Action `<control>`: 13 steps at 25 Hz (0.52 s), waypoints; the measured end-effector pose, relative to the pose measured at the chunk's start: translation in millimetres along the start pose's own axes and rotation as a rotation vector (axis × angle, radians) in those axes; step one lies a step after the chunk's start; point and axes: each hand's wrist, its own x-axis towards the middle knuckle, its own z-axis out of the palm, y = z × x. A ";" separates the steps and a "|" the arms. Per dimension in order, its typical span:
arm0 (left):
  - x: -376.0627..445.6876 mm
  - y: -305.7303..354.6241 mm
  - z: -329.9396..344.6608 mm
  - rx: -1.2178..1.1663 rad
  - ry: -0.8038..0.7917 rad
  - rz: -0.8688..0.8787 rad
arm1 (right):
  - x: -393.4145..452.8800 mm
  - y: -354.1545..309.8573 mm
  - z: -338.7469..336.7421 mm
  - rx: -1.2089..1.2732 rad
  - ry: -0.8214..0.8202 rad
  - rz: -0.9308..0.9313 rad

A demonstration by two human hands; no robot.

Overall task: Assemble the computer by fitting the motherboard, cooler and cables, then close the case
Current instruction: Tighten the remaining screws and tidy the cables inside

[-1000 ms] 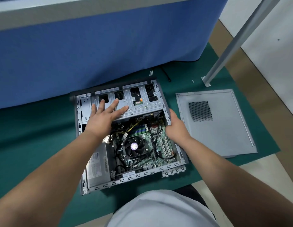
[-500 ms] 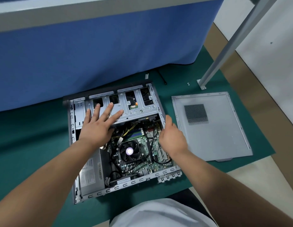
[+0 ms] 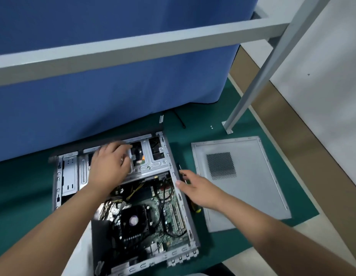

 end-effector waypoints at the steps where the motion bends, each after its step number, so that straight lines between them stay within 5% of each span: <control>1: 16.4 11.0 6.2 -0.005 -0.001 -0.028 | 6.6 4.9 -19.1 -0.001 0.036 -0.010; 5: 48.8 27.0 39.1 0.055 -0.081 -0.219 | 58.5 21.9 -84.7 -0.076 0.158 0.031; 13: 46.9 14.7 63.7 0.240 0.061 -0.174 | 216.4 16.1 -123.5 -0.174 0.253 0.116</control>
